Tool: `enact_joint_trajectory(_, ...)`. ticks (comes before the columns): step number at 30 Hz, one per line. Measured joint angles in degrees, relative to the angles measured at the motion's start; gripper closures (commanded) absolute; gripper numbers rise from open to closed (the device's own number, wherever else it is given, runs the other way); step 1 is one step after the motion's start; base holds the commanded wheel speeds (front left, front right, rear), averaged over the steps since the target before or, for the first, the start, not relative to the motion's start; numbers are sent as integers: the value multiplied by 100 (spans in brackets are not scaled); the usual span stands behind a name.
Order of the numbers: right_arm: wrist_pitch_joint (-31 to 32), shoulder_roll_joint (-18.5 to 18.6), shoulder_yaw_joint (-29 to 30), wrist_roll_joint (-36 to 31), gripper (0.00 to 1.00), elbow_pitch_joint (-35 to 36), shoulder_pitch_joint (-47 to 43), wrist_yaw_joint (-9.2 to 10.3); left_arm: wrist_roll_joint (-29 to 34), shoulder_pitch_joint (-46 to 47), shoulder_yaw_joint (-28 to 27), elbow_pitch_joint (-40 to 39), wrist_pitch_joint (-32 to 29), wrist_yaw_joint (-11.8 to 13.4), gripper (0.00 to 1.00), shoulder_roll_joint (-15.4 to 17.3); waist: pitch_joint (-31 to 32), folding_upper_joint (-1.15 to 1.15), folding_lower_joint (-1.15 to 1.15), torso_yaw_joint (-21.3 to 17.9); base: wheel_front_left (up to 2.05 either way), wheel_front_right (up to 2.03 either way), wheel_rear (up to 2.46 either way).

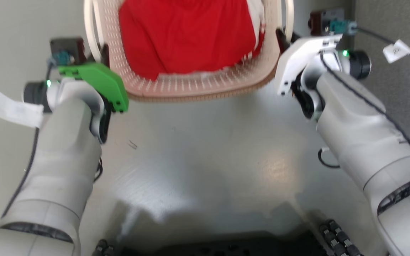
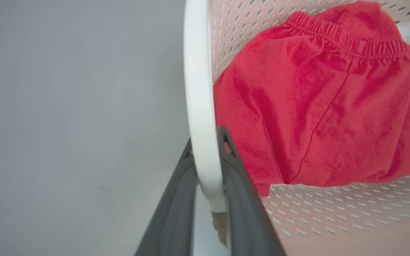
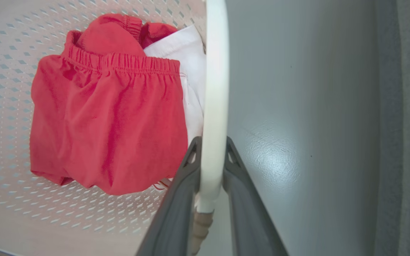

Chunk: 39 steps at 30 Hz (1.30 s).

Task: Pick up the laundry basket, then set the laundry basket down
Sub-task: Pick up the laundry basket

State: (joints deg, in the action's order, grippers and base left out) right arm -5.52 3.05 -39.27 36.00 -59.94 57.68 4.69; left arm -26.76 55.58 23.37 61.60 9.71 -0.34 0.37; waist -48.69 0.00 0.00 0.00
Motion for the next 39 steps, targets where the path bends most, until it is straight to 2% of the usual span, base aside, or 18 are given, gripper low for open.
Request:
enact_joint_trajectory(21,-44,-109,-525,544,100,-180,-1316,-67,-434,-1177,346,525,52,-68,100,-101,1467,0,0,72,0,0,0)
enact_joint_trajectory(24,3,-111,-605,627,100,-159,-1492,-115,-458,-1316,396,604,49,-68,100,-104,1689,0,0,71,0,0,0)
enact_joint_trajectory(39,366,-163,-970,1017,100,-207,-2535,-114,-719,-2262,698,824,-209,-126,100,-129,2809,0,-1,-6,0,0,0)
